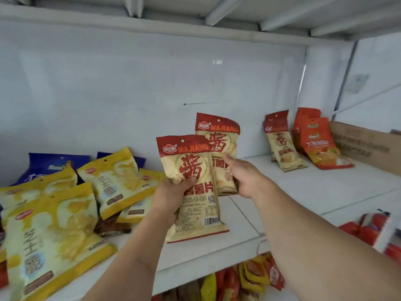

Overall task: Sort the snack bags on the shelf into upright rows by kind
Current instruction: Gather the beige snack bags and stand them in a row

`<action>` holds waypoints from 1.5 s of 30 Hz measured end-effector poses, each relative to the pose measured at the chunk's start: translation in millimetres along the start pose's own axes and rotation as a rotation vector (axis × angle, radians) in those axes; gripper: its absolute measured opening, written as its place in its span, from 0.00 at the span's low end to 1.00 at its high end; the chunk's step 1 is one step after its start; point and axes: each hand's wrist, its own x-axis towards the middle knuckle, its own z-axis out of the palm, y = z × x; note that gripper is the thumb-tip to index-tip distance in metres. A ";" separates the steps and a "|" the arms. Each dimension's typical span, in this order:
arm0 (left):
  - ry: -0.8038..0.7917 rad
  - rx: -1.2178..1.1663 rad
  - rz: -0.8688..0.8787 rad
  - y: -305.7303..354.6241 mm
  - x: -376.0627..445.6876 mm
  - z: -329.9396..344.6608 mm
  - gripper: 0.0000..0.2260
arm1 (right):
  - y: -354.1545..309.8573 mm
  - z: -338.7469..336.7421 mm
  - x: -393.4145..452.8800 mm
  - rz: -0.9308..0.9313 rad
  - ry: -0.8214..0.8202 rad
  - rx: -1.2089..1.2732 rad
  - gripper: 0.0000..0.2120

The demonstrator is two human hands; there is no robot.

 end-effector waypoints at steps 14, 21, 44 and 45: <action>-0.043 0.003 0.002 -40.7 9.9 203.5 0.15 | 11.6 -228.7 21.7 -0.049 0.226 -0.014 0.23; -0.117 -0.011 0.022 -44.0 63.8 273.5 0.16 | -3.8 -291.1 68.3 -0.116 0.277 -0.045 0.16; 0.125 0.071 0.032 -53.0 156.0 381.3 0.17 | -10.6 -364.4 252.8 -0.259 0.160 -0.271 0.12; 0.135 0.079 0.031 -54.5 155.5 388.8 0.17 | -10.3 -366.1 257.6 -0.262 0.148 -0.270 0.13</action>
